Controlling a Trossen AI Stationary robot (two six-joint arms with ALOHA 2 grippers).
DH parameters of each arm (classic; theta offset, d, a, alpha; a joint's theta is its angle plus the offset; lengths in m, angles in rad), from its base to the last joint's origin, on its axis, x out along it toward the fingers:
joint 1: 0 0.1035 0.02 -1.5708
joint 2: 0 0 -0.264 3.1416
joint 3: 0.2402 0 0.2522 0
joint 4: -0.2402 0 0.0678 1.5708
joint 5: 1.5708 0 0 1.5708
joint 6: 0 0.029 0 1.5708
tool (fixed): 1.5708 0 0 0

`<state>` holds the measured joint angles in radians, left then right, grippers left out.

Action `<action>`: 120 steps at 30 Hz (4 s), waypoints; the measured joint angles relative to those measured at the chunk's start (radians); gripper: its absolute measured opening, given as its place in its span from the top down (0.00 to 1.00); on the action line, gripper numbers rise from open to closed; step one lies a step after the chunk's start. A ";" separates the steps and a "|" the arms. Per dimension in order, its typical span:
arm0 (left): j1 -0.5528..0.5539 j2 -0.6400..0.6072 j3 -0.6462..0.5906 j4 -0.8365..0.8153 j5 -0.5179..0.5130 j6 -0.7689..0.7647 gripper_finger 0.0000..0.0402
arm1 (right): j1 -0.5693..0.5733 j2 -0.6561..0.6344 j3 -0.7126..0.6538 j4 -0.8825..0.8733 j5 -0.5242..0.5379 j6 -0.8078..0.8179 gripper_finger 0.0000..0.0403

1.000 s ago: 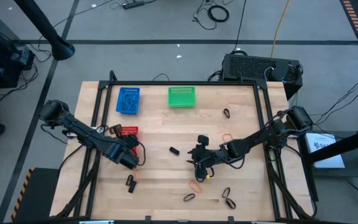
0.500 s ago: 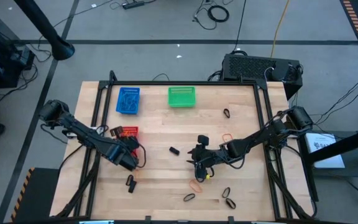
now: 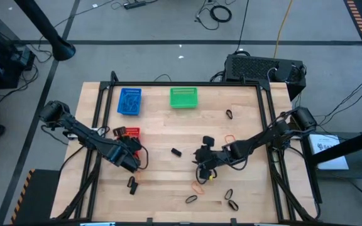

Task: Sort rubber bands into baskets
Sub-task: Put the orange rubber band into the red bin

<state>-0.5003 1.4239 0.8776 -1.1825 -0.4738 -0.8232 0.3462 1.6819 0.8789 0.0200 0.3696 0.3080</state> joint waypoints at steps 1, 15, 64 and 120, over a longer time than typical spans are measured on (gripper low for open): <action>0.000 0.000 0.000 0.003 -0.001 0.022 0.68 | -0.001 -0.005 0.000 -0.042 0.000 0.017 0.59; 0.000 0.000 0.000 0.149 -0.050 0.179 0.68 | -0.137 -0.070 -0.055 -0.647 0.099 0.540 0.59; -0.004 0.001 -0.001 0.312 -0.050 0.223 0.68 | -0.062 -0.166 -0.362 -0.420 0.179 0.963 0.98; 0.123 0.740 0.027 2.223 0.146 1.230 0.68 | -0.004 -0.051 -0.367 0.582 -0.350 0.289 1.00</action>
<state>-0.3769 2.1635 0.9043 1.0402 -0.3274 0.4065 0.3424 1.6312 0.5121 0.6025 0.0196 0.5970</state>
